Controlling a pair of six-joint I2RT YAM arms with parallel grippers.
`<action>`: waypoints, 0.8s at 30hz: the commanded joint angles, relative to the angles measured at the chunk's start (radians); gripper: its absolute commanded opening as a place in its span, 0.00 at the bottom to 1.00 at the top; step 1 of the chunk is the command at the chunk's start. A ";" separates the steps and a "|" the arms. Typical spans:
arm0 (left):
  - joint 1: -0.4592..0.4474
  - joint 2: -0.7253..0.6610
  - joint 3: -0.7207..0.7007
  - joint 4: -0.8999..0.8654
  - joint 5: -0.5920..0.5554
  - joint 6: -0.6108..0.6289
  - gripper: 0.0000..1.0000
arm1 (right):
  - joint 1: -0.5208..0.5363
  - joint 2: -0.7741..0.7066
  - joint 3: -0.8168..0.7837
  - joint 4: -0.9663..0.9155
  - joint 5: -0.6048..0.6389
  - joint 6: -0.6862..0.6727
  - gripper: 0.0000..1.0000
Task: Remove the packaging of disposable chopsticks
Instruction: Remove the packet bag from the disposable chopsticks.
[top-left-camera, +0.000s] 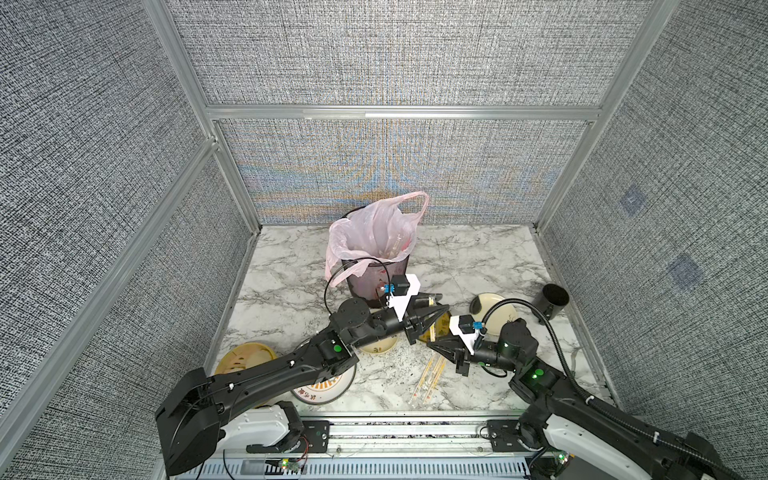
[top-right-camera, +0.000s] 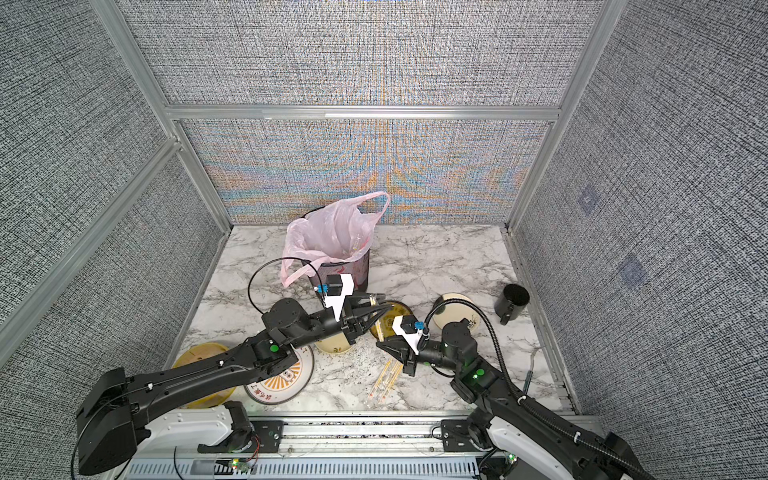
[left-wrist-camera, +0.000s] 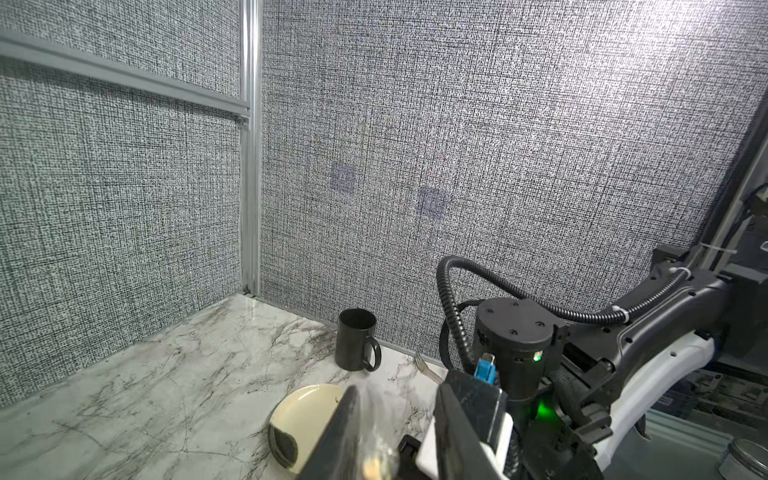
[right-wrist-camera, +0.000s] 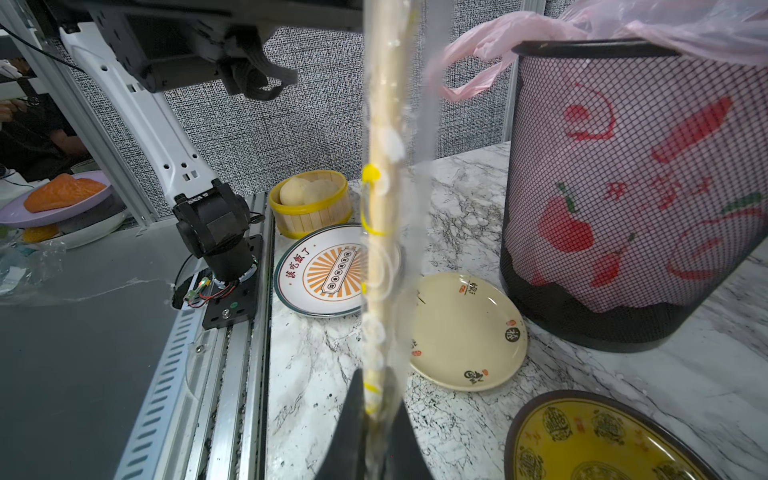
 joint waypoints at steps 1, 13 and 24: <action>0.002 -0.023 -0.015 0.062 0.028 -0.017 0.27 | 0.001 0.000 0.008 0.029 -0.026 -0.010 0.00; 0.002 0.024 -0.069 0.206 0.047 -0.098 0.00 | 0.003 -0.018 0.000 0.069 -0.025 0.016 0.00; 0.002 0.077 -0.067 0.189 0.060 -0.079 0.00 | 0.002 -0.076 0.052 0.067 0.017 0.011 0.00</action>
